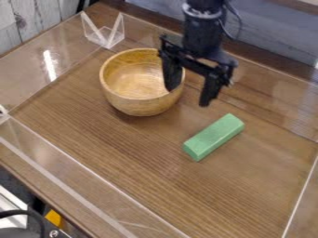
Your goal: Put the green block in the brown bowl
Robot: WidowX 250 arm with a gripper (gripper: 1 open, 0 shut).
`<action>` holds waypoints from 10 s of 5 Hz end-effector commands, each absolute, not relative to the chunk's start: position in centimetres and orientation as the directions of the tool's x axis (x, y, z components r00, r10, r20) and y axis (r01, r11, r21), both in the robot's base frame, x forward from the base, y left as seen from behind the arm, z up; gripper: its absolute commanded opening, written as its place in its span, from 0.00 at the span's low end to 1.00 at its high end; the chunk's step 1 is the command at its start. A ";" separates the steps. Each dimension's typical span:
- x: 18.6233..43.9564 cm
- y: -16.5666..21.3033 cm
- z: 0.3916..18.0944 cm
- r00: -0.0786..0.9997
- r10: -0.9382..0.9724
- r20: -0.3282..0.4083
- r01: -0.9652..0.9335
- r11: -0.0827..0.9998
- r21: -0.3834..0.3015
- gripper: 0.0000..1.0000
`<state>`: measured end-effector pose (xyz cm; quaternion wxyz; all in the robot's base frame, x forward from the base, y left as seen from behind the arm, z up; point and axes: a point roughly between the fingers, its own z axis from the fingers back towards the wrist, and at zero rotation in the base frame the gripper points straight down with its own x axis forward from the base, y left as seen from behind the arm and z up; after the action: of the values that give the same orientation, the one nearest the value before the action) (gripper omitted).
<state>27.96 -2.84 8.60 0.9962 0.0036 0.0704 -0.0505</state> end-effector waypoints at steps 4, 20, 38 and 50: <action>27.8 -5.5 5.3 0.973 -0.202 -0.109 0.209 0.976 0.057 1.00; 30.9 -3.7 11.3 0.862 -0.493 -0.119 0.501 0.864 0.046 0.00; 30.1 7.9 10.2 0.990 -0.143 -0.021 0.144 0.971 0.192 1.00; 31.8 9.2 13.1 0.902 -0.431 -0.017 0.429 0.892 0.139 0.00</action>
<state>31.48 9.30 10.99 0.9740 0.0549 0.0227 -0.2187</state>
